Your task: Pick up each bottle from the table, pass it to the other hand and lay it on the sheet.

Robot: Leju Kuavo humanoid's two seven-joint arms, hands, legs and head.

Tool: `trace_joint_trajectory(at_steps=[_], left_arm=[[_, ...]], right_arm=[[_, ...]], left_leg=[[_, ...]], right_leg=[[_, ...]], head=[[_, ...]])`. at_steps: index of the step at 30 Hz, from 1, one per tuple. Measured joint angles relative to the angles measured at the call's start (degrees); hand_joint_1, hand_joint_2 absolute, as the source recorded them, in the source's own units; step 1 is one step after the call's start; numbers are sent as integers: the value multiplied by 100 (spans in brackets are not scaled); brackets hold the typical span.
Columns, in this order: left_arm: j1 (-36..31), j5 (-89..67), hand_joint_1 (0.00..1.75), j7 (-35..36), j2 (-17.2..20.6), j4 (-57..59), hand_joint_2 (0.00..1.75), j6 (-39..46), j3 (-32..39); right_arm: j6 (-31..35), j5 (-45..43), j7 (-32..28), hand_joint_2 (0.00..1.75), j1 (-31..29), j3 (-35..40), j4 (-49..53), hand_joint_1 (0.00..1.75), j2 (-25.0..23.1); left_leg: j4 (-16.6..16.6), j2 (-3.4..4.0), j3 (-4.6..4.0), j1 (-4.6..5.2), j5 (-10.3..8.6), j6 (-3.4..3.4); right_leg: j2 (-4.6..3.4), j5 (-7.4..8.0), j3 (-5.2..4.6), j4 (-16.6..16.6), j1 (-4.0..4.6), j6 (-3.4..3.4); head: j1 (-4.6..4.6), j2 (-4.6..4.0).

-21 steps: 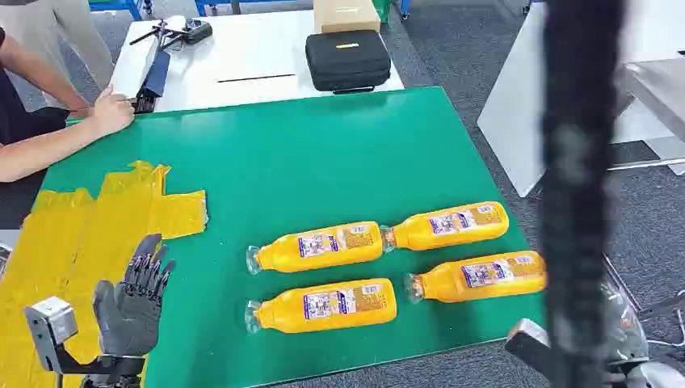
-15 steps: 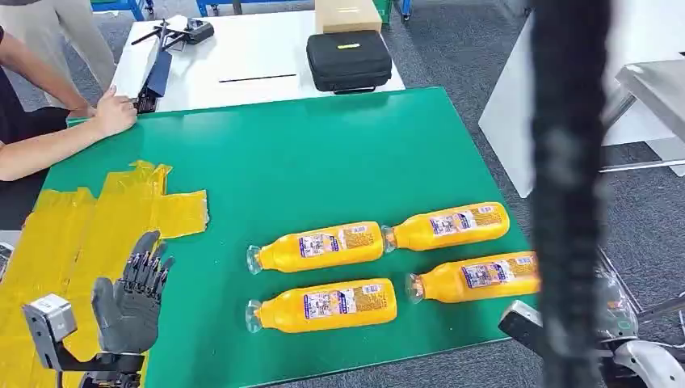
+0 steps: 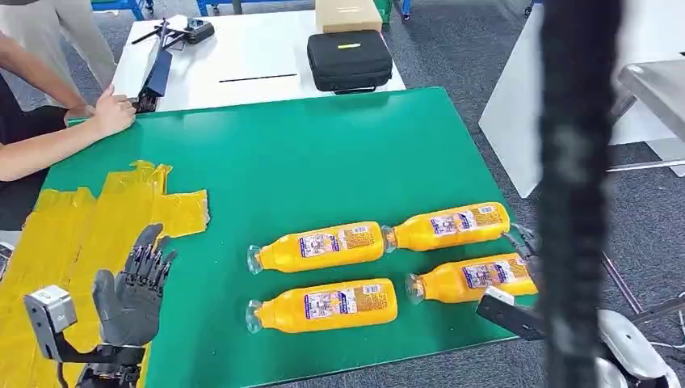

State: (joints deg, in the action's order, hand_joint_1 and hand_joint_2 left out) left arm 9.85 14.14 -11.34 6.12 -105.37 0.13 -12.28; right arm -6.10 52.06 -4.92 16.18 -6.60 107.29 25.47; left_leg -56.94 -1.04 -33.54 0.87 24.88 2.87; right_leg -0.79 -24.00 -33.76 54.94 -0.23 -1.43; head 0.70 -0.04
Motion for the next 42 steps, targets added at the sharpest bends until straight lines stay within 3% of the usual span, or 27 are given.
trace_joint_trajectory(at_steps=[6, 23, 42], left_arm=[[-5, -101, 0, 107, -116, 0, 0, 186, -7], [-32, -94, 0, 113, -155, 0, 0, 229, -4], [-280, 20, 0, 199, -79, 212, 0, 230, -4]], right_arm=[[-63, -63, 50, 175, -134, 380, -415, 0, 338], [-256, -2, 196, 175, -352, 723, -894, 0, 697], [-170, 1080, 660, 175, -647, 833, -1963, 0, 1042]], left_leg=[[-1, -2, -1, 1, 1, 0], [-1, -1, -1, 1, 1, 0], [-1, -2, -1, 1, 1, 0]], right_leg=[[1, 0, -3, 0, 0, 0], [0, 0, -4, 0, 0, 0], [1, 0, -5, 0, 0, 0]], head=[[0, 0], [0, 0], [0, 0]])
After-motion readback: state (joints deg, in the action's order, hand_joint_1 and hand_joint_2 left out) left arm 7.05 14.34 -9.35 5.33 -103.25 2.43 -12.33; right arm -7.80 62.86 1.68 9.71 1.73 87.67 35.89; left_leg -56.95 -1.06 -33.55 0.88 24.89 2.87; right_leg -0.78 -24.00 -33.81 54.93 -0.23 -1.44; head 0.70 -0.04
